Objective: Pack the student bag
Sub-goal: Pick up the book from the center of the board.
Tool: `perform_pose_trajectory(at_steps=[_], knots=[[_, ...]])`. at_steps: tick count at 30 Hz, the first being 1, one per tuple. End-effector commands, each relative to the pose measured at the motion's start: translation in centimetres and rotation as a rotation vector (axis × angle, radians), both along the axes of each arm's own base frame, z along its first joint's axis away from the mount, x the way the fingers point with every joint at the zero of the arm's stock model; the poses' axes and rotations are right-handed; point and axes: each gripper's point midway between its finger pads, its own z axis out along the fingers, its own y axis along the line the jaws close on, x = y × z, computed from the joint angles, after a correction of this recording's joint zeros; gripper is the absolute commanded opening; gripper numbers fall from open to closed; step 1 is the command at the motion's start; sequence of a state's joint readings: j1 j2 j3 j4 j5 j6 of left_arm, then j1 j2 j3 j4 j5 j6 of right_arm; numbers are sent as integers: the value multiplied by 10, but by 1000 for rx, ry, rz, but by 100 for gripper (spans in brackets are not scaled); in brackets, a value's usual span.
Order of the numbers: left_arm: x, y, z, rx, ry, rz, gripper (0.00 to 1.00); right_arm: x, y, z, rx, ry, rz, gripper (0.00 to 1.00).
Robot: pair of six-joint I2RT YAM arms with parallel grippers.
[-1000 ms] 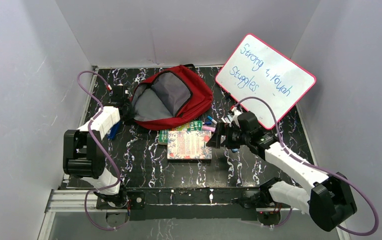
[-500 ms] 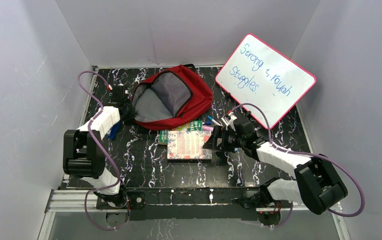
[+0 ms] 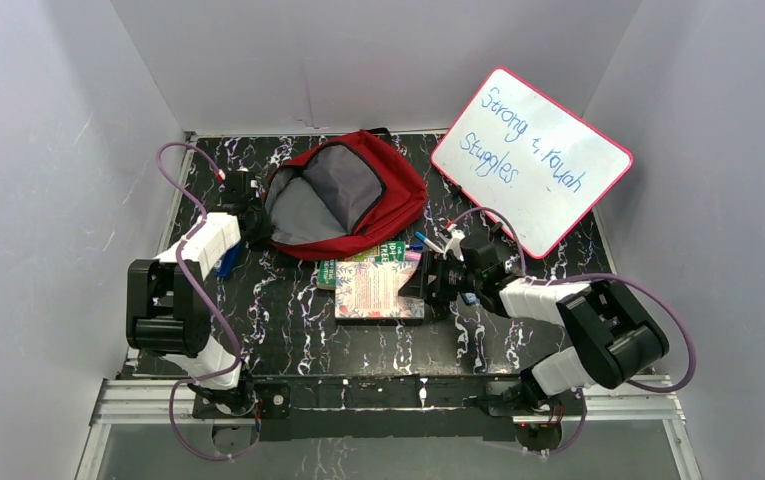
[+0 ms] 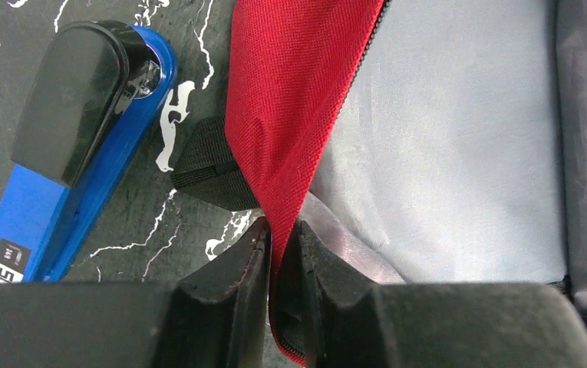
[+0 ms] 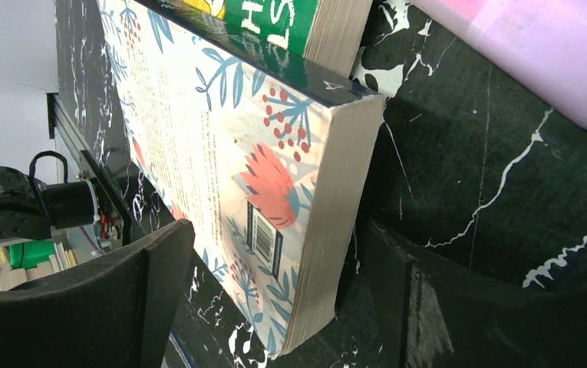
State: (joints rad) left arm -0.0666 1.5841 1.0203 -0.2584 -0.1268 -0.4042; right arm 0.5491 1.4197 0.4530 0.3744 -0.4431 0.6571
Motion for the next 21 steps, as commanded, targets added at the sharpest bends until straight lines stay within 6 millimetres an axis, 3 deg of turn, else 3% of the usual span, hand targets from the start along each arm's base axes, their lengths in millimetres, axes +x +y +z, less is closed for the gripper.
perform_pose_trajectory(at_steps=[1, 7, 11, 16, 21], knots=[[7, -2, 14, -12, -41, -5, 21, 3, 2, -4, 33, -27, 16, 84], [6, -4, 27, -26, -71, -7, 38, -1, 4, -4, 62, -18, 36, 57], [1, -7, 57, -64, -129, 15, 52, -1, 4, 12, 69, -54, 41, 40], [-16, -16, 100, -143, -219, 32, 61, 2, -8, 44, -4, -139, 39, 22], [-42, -46, 120, -305, -265, -52, 67, -1, -21, 89, -26, -265, 36, 0]])
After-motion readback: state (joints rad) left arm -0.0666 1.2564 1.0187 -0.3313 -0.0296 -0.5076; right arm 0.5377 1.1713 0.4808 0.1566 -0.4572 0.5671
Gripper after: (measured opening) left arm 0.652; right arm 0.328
